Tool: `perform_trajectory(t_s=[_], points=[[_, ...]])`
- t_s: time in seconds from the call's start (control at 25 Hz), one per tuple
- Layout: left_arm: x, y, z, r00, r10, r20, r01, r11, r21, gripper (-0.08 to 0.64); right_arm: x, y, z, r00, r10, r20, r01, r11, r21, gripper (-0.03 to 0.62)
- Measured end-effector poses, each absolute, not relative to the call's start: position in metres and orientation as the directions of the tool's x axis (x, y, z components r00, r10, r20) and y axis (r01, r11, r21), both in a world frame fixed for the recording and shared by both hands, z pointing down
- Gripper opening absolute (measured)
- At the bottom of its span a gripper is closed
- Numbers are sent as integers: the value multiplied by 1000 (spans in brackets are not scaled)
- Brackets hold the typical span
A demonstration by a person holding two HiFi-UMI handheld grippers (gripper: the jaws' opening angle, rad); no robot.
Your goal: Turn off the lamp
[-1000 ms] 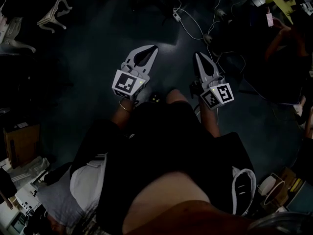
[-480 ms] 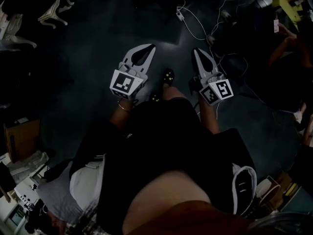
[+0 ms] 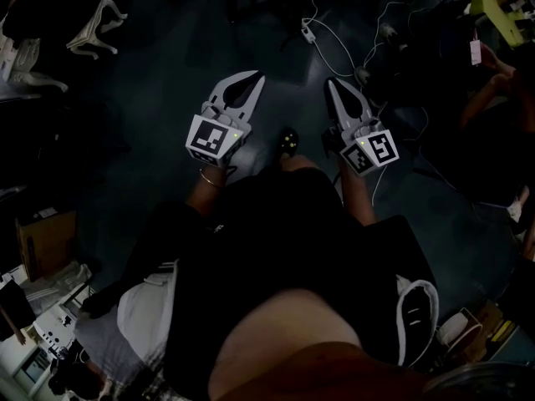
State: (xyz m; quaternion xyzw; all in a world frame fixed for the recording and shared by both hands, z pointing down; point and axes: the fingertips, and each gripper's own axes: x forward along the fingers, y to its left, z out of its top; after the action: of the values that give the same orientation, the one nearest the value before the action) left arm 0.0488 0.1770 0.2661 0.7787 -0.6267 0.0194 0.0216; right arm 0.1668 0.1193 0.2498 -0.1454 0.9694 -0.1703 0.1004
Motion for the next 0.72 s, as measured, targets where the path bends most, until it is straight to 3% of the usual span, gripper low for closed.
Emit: perform_trajectory(t_s=[0.72], points=[[37,92,267,176,-983,51,-984,-176,16,8,158,28,265,-944,-302,-131,-237,899,-369,0]])
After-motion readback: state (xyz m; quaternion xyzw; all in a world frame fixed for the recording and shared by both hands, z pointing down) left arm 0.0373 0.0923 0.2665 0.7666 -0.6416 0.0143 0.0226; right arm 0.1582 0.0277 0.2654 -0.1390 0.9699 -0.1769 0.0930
